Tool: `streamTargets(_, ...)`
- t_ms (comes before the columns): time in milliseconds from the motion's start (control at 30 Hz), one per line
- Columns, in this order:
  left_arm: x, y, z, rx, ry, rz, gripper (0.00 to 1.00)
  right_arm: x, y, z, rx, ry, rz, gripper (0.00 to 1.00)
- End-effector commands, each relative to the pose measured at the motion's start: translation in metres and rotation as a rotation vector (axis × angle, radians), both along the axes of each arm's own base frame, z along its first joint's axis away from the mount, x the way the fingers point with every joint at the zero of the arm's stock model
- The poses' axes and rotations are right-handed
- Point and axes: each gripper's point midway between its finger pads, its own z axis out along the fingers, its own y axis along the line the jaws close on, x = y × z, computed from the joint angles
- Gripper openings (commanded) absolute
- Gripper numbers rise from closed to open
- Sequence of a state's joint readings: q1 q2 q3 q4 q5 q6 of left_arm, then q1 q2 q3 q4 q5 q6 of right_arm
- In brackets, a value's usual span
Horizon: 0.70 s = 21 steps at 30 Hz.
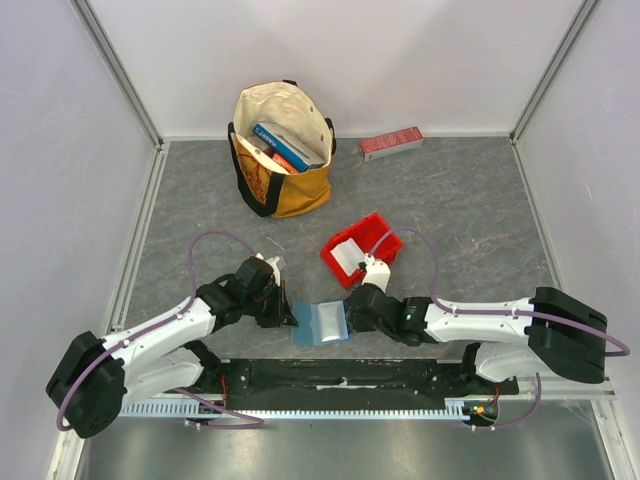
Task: Put the credit cards into the card holder
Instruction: Open the card holder at the center of the board.
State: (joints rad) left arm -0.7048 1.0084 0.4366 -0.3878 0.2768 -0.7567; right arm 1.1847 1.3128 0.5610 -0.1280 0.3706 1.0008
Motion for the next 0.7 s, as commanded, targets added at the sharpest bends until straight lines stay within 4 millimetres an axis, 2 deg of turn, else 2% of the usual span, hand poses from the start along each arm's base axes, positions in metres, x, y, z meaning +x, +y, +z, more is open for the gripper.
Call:
streamTargets(0,0.003,0.0,-0.001,0.01,-0.031,-0.028,0.02,-0.002,0.014,0.005,0.05,0.009,0.034,0.0)
streamTargets(167,0.004,-0.003,-0.005,0.001,-0.03,-0.023,0.02,-0.002,0.037,0.035,0.136,-0.02,0.107,0.0)
streamTargets(267,0.008,-0.006,-0.005,-0.005,-0.035,-0.023,0.02,-0.01,0.066,0.06,0.244,-0.028,0.213,0.0)
streamTargets(400,0.012,-0.01,-0.005,-0.013,-0.039,-0.021,0.02,-0.02,0.093,0.076,0.287,-0.04,0.326,0.0)
streamTargets(500,0.012,-0.01,-0.006,-0.009,-0.039,-0.028,0.02,-0.015,0.092,0.075,0.261,-0.046,0.298,0.0)
streamTargets(667,0.006,-0.009,-0.001,-0.026,-0.047,-0.055,0.02,-0.002,0.069,0.075,0.197,-0.083,0.192,0.0)
